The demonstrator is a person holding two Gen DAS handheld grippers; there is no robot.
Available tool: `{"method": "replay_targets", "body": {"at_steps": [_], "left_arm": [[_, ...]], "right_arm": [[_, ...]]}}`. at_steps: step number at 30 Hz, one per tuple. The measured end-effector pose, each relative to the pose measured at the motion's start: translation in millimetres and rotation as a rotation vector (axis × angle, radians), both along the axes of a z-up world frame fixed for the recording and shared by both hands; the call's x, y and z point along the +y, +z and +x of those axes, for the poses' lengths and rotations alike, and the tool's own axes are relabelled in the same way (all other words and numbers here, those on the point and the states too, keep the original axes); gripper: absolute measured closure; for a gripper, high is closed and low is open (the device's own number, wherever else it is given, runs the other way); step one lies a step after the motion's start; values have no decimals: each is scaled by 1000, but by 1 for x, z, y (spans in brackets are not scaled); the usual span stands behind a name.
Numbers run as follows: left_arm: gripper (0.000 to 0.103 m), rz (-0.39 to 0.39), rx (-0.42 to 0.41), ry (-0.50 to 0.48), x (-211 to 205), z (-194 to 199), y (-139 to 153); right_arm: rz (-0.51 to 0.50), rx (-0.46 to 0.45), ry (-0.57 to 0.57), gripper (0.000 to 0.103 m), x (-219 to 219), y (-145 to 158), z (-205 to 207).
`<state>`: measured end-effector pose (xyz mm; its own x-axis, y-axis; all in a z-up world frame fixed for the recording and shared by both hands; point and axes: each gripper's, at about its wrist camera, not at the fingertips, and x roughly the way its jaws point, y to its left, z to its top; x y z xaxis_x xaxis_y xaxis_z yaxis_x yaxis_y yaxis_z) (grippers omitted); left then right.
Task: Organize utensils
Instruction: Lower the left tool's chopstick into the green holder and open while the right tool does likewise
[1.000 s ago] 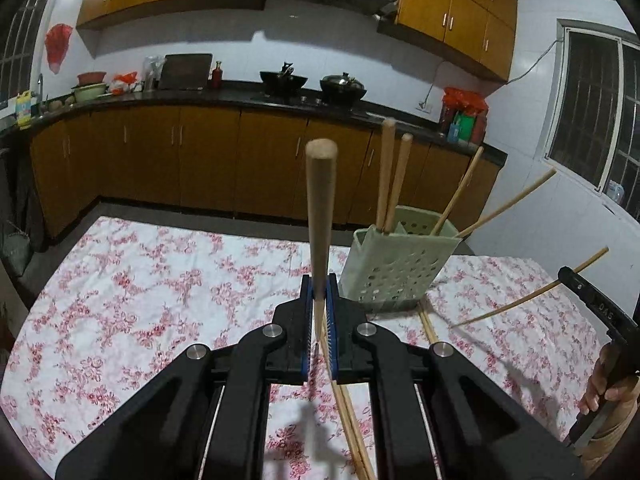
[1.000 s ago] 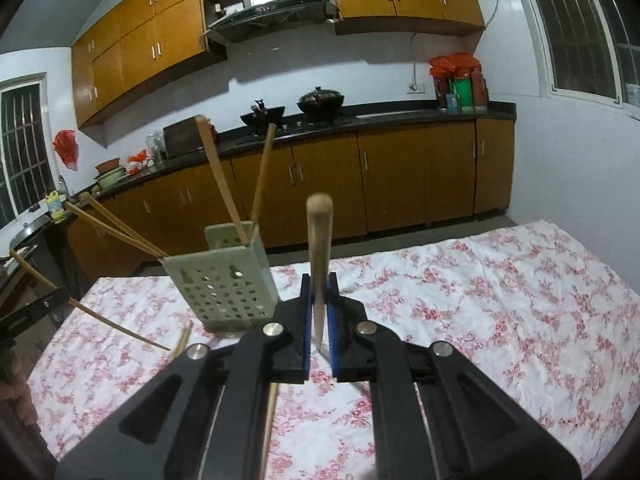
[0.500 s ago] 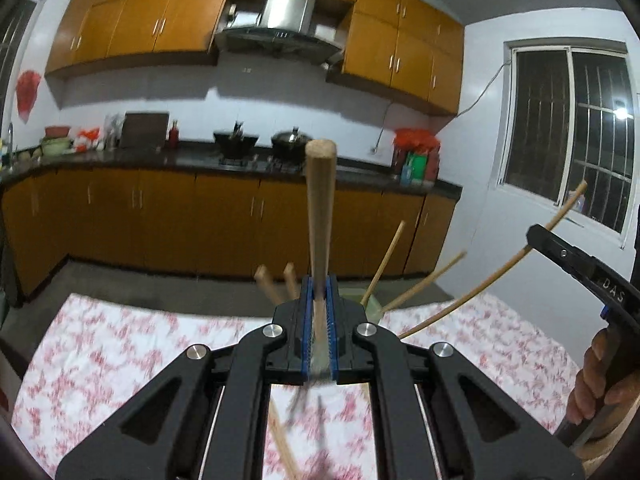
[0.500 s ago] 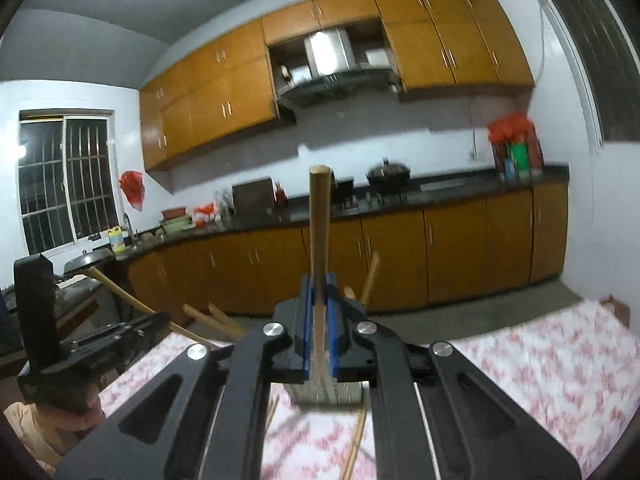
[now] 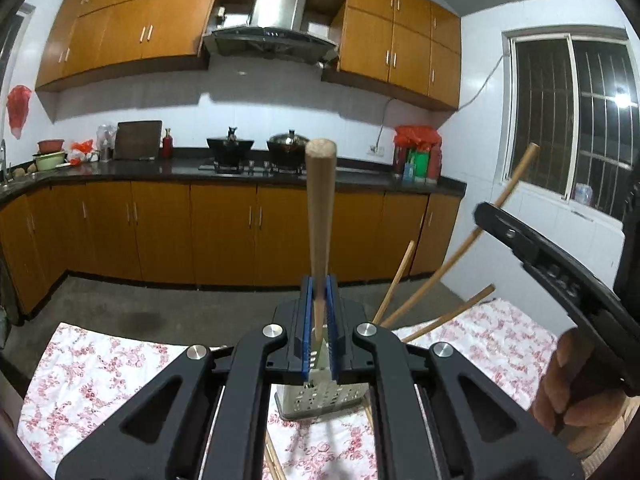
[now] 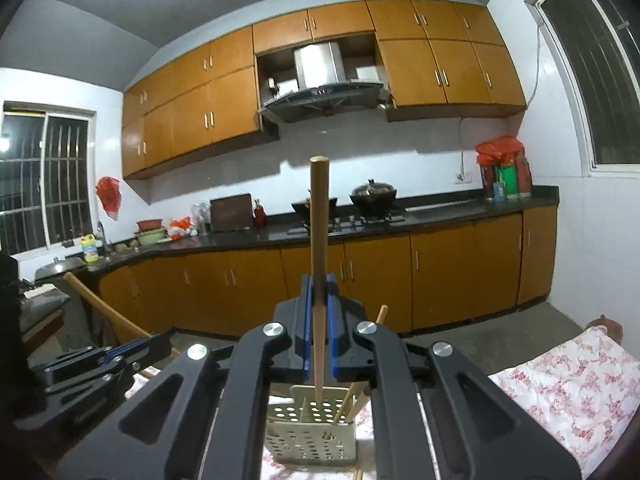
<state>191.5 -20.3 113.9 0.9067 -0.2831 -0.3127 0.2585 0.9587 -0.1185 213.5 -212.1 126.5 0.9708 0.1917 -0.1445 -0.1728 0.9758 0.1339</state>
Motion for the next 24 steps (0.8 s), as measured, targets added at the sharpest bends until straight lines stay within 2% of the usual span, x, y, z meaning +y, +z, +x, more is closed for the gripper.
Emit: {"method": "replay_targets", "body": {"at_steps": [8,14,19,20,23,24], "left_arm": [[96,46,57,-20,-11,12,-16],[96,61,112,-10,-16,26,-29],[96,59,139,0,-16,30,-33],[96,58,141,2,-15,30,-32],[95,39,121,11,-7,24,-24],[94,27,118,12,-5,23,-21]], "right_arm": [[-43,68,-3,94,15,-24,19],[-60,81,6,93,19,-24,22],[-37,98,12,95,16,-20,29],[-25,91,12,93,14,-17,26],[12,40,-1,59,1,-9,9],[19,24,-3,58,-3,-6,2]]}}
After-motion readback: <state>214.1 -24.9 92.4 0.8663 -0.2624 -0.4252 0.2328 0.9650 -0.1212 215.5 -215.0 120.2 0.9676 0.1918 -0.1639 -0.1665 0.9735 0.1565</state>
